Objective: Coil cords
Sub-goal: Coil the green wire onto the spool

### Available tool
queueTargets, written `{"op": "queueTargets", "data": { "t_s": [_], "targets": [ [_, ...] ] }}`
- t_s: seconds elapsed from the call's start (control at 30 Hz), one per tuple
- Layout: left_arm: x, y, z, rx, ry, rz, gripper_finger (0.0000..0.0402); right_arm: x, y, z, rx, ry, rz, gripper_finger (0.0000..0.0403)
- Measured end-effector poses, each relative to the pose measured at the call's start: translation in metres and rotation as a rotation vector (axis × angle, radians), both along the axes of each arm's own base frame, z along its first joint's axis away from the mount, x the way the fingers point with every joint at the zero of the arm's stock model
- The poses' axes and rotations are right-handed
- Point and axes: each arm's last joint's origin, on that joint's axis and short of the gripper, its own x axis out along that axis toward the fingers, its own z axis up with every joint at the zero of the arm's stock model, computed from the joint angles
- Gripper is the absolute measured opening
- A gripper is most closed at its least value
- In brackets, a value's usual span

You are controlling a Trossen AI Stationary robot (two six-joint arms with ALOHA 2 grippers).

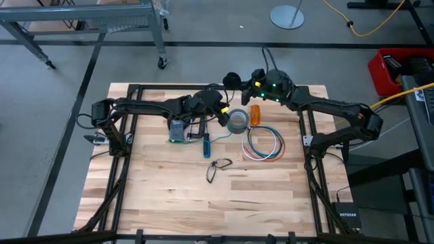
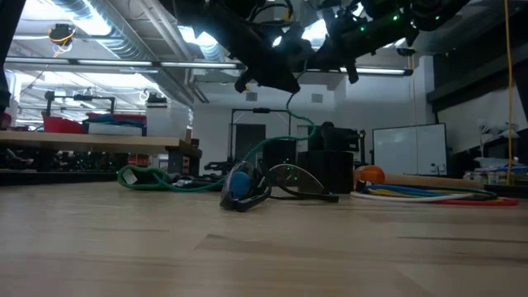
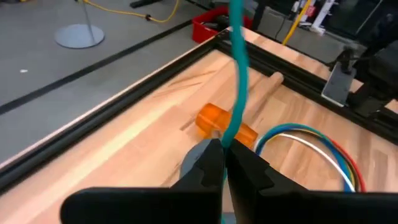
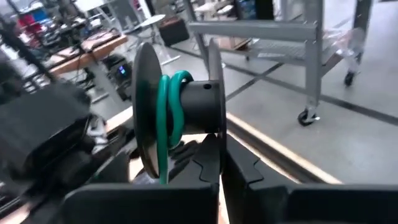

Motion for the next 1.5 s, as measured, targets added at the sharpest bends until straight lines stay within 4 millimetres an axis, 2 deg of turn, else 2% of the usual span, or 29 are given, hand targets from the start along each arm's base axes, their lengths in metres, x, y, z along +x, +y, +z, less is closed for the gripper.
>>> {"op": "queueTargets", "data": {
  "t_s": [0.23, 0.53, 0.97, 1.17, 1.5],
  "targets": [
    [-0.001, 0.001, -0.001, 0.041, 0.031, 0.022, 0.0000, -0.013, 0.010, 0.005, 0.038, 0.049, 0.064, 0.0001],
    [-0.002, 0.005, 0.000, 0.105, 0.063, 0.030, 0.0000, -0.030, 0.027, 0.008, 0.105, 0.127, 0.268, 0.0001],
    [-0.001, 0.006, 0.002, 0.189, 0.087, -0.022, 0.0000, -0.052, 0.038, -0.013, 0.156, 0.448, 0.251, 0.0001],
    [0.001, 0.007, 0.006, 0.189, 0.035, -0.015, 0.0000, -0.051, 0.042, -0.016, 0.067, 0.533, 0.246, 0.0001],
    [-0.001, 0.016, 0.007, 0.025, -0.073, 0.005, 0.0000, -0.040, 0.065, -0.018, -0.211, 0.692, 0.231, 0.0001]
  ]
}}
